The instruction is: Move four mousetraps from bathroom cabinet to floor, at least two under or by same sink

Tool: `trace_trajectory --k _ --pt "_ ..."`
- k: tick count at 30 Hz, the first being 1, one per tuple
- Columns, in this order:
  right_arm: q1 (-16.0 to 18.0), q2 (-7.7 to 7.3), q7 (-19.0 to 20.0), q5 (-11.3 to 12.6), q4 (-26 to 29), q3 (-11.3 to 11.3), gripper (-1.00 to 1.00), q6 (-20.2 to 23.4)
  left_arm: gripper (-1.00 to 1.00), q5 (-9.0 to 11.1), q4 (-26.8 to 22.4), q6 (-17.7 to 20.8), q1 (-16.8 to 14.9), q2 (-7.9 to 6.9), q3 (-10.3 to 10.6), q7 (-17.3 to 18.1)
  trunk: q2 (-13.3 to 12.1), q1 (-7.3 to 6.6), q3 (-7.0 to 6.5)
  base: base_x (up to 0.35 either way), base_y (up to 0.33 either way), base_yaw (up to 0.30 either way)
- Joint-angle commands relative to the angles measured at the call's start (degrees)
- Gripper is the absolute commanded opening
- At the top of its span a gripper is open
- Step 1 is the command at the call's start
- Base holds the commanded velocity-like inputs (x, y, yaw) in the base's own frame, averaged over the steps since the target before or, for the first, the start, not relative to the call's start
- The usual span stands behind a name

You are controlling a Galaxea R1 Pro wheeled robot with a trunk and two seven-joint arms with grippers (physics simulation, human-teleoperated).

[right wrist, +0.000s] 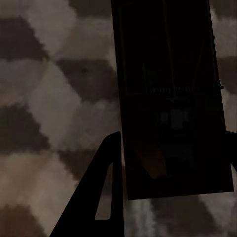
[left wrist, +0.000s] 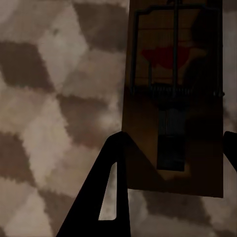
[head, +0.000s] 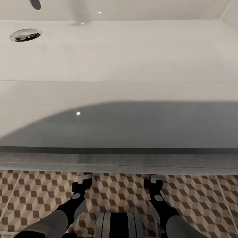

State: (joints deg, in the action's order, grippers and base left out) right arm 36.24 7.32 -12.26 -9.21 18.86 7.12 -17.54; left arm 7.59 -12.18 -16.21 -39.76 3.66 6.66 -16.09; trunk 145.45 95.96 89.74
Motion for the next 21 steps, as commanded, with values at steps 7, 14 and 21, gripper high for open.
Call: trace_trajectory --k 7,14,21 --pt "0.0 0.02 0.0 -0.5 -0.1 0.4 -1.00 -0.1 -1.00 0.7 0.0 -0.1 -0.1 0.03 0.5 -0.3 0.0 -0.01 0.03 0.000 0.000 0.000" --pt "0.1 -0.05 0.0 -0.5 -1.3 0.5 -1.00 0.0 -1.00 0.8 0.0 0.1 0.0 0.03 0.5 -0.3 0.0 -0.01 0.03 0.000 0.000 0.000" --pt "0.1 -0.03 0.0 -0.7 -3.1 0.5 -1.00 0.7 -1.00 1.0 0.1 0.4 0.0 0.03 0.5 -0.3 0.0 -0.01 0.03 0.000 0.000 0.000"
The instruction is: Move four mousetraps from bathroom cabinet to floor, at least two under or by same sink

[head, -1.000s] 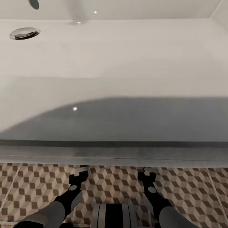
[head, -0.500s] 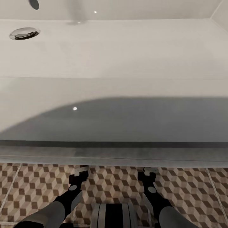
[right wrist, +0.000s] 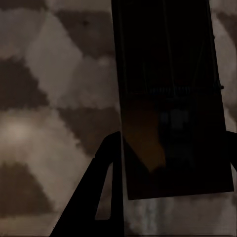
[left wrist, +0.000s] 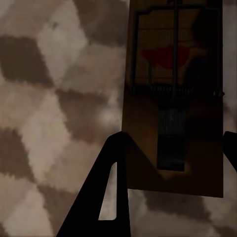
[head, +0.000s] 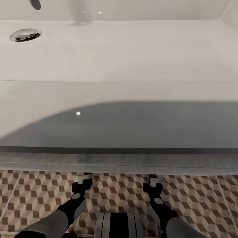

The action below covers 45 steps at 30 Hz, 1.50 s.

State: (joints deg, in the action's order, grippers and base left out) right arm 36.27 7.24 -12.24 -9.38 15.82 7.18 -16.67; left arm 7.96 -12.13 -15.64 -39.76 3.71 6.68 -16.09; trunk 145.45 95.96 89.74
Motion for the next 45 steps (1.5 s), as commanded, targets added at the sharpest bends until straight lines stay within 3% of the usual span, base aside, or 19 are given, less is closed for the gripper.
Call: trace_trajectory --k 1,11,38,45 --pt "0.0 0.05 0.0 -0.5 -0.1 0.5 -1.00 -0.1 -1.00 0.6 0.0 -0.1 0.0 -0.02 0.5 -0.3 0.0 -0.01 0.03 0.000 0.000 0.000" --pt "0.0 0.04 0.0 -0.6 -0.4 0.5 -1.00 0.2 -1.00 0.6 0.0 2.6 0.0 -0.02 0.5 -0.3 0.0 -0.01 0.03 0.000 0.000 0.000" --pt "0.1 0.02 0.0 -0.7 -0.1 0.5 -1.00 0.1 -1.00 0.5 -0.1 2.4 0.0 -0.37 0.4 -0.3 0.0 -0.01 0.03 0.000 0.000 0.000" --pt "1.5 0.00 0.0 -0.4 -0.5 0.5 -1.00 0.2 -1.00 0.5 -0.3 2.4 0.0 -0.37 0.4 -0.3 0.0 -0.01 0.03 0.000 0.000 0.000"
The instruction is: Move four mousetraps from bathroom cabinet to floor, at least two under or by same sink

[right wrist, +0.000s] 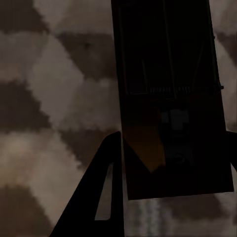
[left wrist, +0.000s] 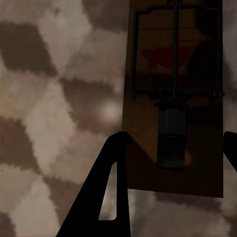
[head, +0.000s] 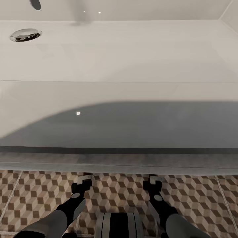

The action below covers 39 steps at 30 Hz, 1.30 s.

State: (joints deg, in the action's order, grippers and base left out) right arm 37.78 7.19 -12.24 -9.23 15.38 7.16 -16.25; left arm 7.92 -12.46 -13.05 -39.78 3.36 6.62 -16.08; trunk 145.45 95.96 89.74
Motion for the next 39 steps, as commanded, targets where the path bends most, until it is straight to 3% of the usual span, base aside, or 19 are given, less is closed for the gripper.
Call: trace_trajectory --k 1,13,22,29,39 --pt "0.1 0.05 0.0 -0.5 -0.1 0.5 -1.00 -0.2 -1.00 0.6 0.1 -0.2 0.0 -0.02 0.5 -0.3 0.0 -0.01 0.03 0.000 0.000 0.000" --pt "0.8 -0.19 0.0 -0.2 -0.3 0.5 -1.00 -0.2 -1.00 0.6 0.0 -0.2 0.0 -0.02 0.5 -0.3 0.0 -0.01 0.03 0.000 0.000 0.000" --pt "3.4 -2.07 0.1 0.0 -4.1 0.6 -1.00 -0.1 -1.00 0.6 0.0 -0.2 0.0 0.06 0.5 -0.3 0.0 -0.01 0.03 0.000 0.000 0.000" --pt "5.1 -2.54 0.4 2.5 -6.9 0.7 -1.00 -0.2 -1.00 0.6 0.0 -0.2 0.0 0.07 0.5 -0.3 0.0 -0.01 0.03 0.000 0.000 0.000" --pt "5.2 -2.48 0.5 3.0 -7.2 0.6 -1.00 -0.6 -1.00 0.6 0.0 -0.1 0.0 0.17 0.6 -0.3 0.0 -0.01 0.03 0.000 0.000 0.000"
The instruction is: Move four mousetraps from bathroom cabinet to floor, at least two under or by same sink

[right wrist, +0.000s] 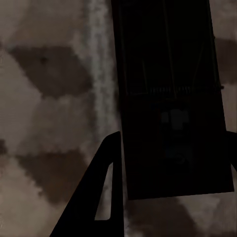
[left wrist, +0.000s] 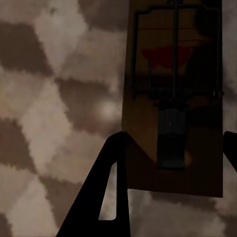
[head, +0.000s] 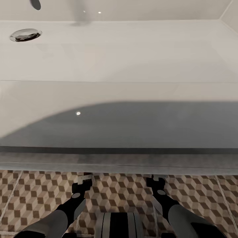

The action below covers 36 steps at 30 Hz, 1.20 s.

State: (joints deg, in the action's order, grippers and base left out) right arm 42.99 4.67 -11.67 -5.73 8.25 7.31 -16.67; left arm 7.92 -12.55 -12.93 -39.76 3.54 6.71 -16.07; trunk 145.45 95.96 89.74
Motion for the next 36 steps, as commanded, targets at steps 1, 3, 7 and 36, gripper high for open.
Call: trace_trajectory --k 1,3,7,36 --pt "0.0 0.13 0.0 -0.6 -0.1 0.4 -1.00 -0.2 -1.00 0.6 0.0 -0.2 0.0 0.01 0.5 -0.3 0.0 -0.01 0.03 0.000 0.000 0.000" --pt "0.0 0.24 0.0 -0.7 -0.1 0.3 -1.00 -0.2 -1.00 0.6 0.0 -0.1 0.0 0.05 0.5 -0.3 0.0 -0.01 0.03 0.000 0.000 0.000" --pt "0.0 0.50 0.1 -1.2 -0.2 0.0 -1.00 -0.3 -1.00 0.6 0.1 -0.1 0.0 0.15 0.5 -0.3 0.0 -0.01 0.03 0.000 0.000 0.000" --pt "0.0 0.62 0.4 -4.9 -0.9 -0.3 -1.00 -1.9 -1.00 0.5 0.1 -0.3 0.0 0.24 0.4 -0.3 0.0 -0.01 0.03 0.000 0.000 0.000"
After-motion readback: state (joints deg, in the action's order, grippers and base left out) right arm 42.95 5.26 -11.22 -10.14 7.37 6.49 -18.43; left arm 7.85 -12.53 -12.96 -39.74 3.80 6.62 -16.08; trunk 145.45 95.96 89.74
